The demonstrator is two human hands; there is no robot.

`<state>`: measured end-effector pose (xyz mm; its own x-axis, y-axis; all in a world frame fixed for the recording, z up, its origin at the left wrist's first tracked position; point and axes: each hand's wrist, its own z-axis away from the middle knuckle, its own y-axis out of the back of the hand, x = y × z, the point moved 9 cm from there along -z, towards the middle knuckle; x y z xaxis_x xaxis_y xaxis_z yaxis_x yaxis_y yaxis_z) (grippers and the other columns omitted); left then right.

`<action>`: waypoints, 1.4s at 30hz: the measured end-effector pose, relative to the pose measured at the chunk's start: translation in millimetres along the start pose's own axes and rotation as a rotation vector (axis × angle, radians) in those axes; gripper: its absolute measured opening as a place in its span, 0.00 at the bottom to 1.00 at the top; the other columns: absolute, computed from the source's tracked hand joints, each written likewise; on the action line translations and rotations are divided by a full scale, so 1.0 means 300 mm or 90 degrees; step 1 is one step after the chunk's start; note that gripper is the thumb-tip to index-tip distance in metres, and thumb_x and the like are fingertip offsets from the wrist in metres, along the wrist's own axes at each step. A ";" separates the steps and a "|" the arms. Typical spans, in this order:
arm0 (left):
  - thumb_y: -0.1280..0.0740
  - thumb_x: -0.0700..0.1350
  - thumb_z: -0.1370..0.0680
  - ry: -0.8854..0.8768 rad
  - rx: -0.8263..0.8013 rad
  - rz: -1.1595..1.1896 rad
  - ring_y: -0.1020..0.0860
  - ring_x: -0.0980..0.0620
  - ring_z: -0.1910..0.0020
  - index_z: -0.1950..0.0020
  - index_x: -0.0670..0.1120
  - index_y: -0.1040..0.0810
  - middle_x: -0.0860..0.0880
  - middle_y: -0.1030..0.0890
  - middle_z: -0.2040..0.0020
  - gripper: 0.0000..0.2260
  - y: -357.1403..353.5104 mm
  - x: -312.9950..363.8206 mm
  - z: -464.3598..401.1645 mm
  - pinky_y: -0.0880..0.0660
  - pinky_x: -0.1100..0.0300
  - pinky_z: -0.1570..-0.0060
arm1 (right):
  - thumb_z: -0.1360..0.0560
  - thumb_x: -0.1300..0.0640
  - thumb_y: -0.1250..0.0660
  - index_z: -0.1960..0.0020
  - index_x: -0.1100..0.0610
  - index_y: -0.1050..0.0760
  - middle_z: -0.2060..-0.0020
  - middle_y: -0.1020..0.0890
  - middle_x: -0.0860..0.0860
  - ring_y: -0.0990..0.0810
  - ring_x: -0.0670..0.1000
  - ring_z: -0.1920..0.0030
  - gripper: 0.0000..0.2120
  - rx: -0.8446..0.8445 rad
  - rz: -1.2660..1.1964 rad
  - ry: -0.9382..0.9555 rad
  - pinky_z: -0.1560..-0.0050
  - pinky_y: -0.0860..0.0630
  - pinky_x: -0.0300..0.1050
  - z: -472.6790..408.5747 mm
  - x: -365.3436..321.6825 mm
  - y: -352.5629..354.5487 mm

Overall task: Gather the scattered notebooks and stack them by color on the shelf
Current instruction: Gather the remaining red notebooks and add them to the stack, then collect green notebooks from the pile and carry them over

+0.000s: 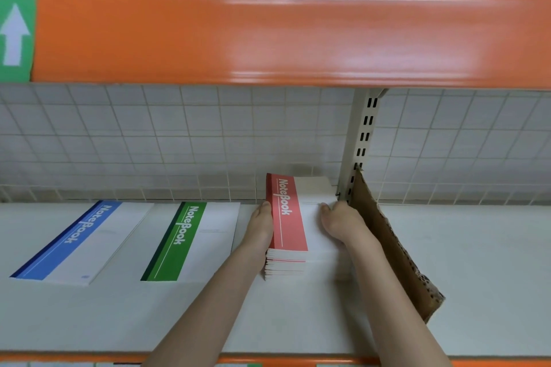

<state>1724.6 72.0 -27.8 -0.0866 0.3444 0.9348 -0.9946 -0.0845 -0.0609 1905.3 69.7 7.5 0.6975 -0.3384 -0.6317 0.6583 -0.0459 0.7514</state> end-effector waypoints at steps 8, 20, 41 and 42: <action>0.48 0.60 0.19 0.034 -0.025 0.093 0.20 0.51 0.76 0.61 0.47 0.21 0.48 0.18 0.73 0.24 -0.004 -0.019 -0.001 0.26 0.63 0.70 | 0.17 0.49 0.51 0.28 0.67 0.43 0.34 0.29 0.63 0.27 0.60 0.37 0.26 -0.002 0.052 0.001 0.44 0.29 0.46 0.012 -0.010 -0.004; 0.44 0.57 0.20 -0.006 -0.078 0.052 0.18 0.48 0.68 0.59 0.46 0.21 0.47 0.17 0.67 0.20 -0.009 0.023 0.015 0.23 0.59 0.61 | 0.18 0.49 0.48 0.30 0.67 0.38 0.37 0.26 0.62 0.25 0.59 0.40 0.25 0.016 0.049 0.032 0.49 0.30 0.44 0.023 -0.021 0.012; 0.44 0.54 0.19 -0.243 0.190 -0.770 0.25 0.46 0.42 0.33 0.46 0.31 0.44 0.25 0.38 0.19 0.583 0.129 0.293 0.25 0.50 0.45 | 0.19 0.50 0.45 0.31 0.59 0.34 0.34 0.29 0.56 0.31 0.57 0.34 0.20 0.008 0.226 0.482 0.34 0.36 0.49 0.377 -0.572 -0.351; 0.44 0.54 0.19 -0.234 0.210 -0.784 0.26 0.46 0.39 0.31 0.46 0.32 0.45 0.26 0.36 0.20 0.623 0.125 0.312 0.26 0.50 0.44 | 0.19 0.50 0.46 0.31 0.58 0.35 0.33 0.29 0.55 0.31 0.56 0.33 0.20 -0.011 0.230 0.504 0.32 0.37 0.50 0.403 -0.594 -0.394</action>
<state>1540.8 -18.3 28.4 0.9282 0.0916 0.3605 -0.3463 -0.1409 0.9275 1668.9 21.8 54.2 0.8518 0.4243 -0.3073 0.3590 -0.0456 0.9322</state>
